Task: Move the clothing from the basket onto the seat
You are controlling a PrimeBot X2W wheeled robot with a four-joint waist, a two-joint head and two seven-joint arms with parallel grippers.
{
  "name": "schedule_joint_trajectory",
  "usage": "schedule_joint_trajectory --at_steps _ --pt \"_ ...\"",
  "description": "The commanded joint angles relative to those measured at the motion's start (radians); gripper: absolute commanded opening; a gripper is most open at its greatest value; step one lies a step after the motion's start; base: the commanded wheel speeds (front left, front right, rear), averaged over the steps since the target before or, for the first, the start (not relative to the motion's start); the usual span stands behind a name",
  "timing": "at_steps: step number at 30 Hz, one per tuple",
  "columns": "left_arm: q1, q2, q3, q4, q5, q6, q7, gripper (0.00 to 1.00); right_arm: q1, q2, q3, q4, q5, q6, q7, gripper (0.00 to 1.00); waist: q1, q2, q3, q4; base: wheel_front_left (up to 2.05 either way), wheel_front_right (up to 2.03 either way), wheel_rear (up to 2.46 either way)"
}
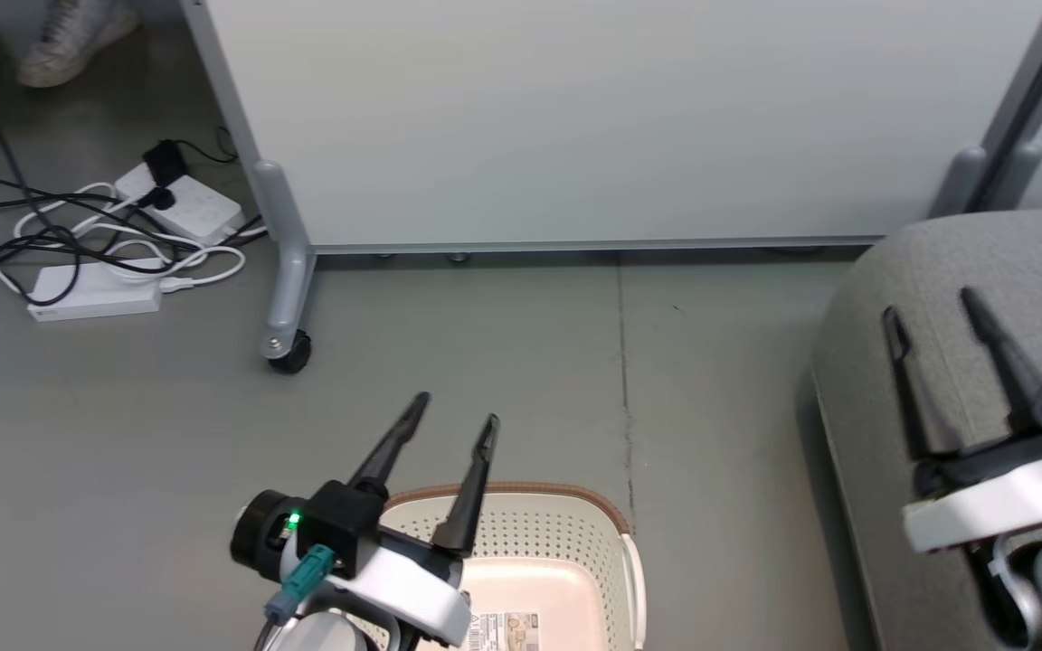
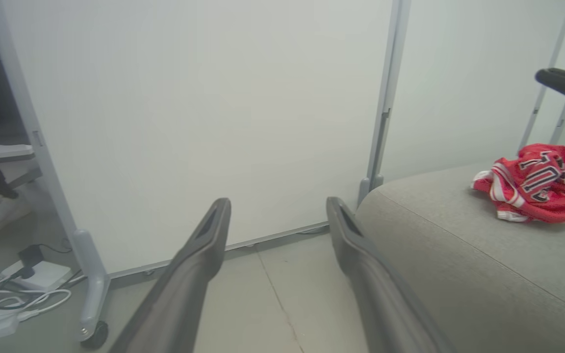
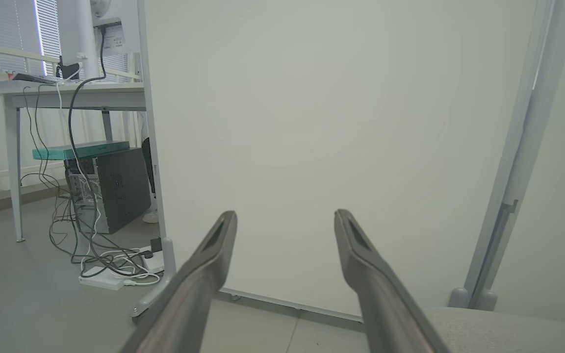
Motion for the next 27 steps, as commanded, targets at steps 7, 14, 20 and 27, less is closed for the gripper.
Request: schedule_joint_trajectory --at_steps 7,14,20,27 --pt "0.036 0.003 0.060 -0.026 0.000 0.051 -0.002 1.00 0.100 0.120 -0.043 -0.036 -0.058 0.000 -0.004 1.00 0.0000 -0.0001 -0.017 0.053 0.00 0.00 0.00" --pt "0.064 0.003 0.115 -0.025 0.010 0.080 -0.002 1.00 0.180 0.208 -0.104 -0.086 -0.134 0.000 -0.004 1.00 0.0000 -0.0001 -0.015 0.059 0.00 0.00 0.00" --pt "0.099 0.003 0.154 0.016 0.011 0.113 -0.001 1.00 0.217 0.243 -0.123 -0.062 -0.185 0.000 -0.004 1.00 0.0000 -0.0001 -0.013 0.037 0.00 0.00 0.00" --pt "0.107 0.003 0.171 0.046 -0.008 0.111 -0.001 1.00 0.223 0.263 -0.144 -0.047 -0.201 0.000 -0.004 1.00 0.0000 -0.0001 -0.002 0.019 0.00 0.00 0.00"
